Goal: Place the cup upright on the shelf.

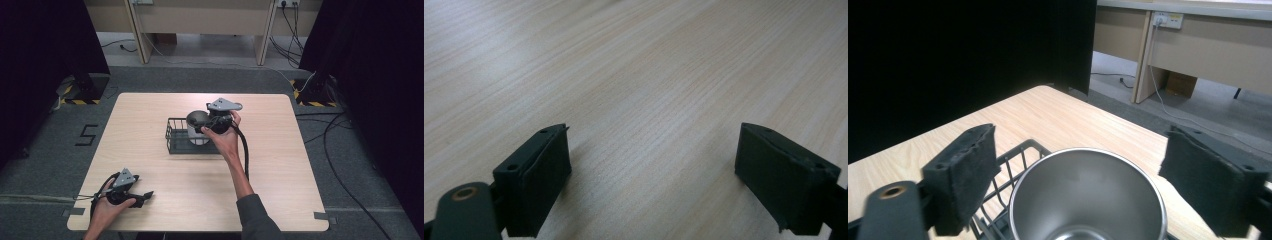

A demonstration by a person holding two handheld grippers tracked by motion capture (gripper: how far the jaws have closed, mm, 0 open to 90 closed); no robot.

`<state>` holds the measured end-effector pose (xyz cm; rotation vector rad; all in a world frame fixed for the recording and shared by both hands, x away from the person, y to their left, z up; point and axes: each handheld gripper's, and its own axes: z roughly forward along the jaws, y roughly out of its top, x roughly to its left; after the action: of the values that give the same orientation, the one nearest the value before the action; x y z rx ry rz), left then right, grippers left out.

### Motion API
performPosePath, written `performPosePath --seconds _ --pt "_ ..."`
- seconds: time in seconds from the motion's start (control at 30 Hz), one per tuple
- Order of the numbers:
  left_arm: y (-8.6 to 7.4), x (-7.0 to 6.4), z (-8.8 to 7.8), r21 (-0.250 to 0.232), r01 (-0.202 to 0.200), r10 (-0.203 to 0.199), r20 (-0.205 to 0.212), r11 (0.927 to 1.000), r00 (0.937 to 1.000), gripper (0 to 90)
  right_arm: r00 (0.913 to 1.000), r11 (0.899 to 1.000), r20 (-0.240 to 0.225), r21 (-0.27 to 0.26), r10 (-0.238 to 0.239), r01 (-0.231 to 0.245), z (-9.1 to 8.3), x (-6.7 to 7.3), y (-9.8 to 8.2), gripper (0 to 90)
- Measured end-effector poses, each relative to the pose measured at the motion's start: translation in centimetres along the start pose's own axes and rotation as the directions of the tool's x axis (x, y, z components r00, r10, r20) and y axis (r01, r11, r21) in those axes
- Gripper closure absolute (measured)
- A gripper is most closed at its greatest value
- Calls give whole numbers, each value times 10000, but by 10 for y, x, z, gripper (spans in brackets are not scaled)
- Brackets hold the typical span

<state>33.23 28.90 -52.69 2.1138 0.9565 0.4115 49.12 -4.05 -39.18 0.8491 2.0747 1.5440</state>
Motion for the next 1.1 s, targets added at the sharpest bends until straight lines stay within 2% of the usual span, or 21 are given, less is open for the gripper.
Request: performPosePath --seconds 0.17,0.2,0.6,1.1 --pt "0 0 0 0 0 0 -1 10000 10000 136 10000 9999 74 -137 -29 30 -12 0 0 154" --pt "0 0 0 3 0 0 -7 10000 10000 137 9999 9999 90 -135 -47 49 -20 1 0 155" --pt "0 0 -1 13 -6 6 -21 10000 10000 137 10000 9999 -31 79 -89 89 -55 8 -11 165" --pt "-1 -1 -1 -2 3 -3 -41 10000 10000 136 9997 10000 -239 2 37 -37 -82 16 -28 171"
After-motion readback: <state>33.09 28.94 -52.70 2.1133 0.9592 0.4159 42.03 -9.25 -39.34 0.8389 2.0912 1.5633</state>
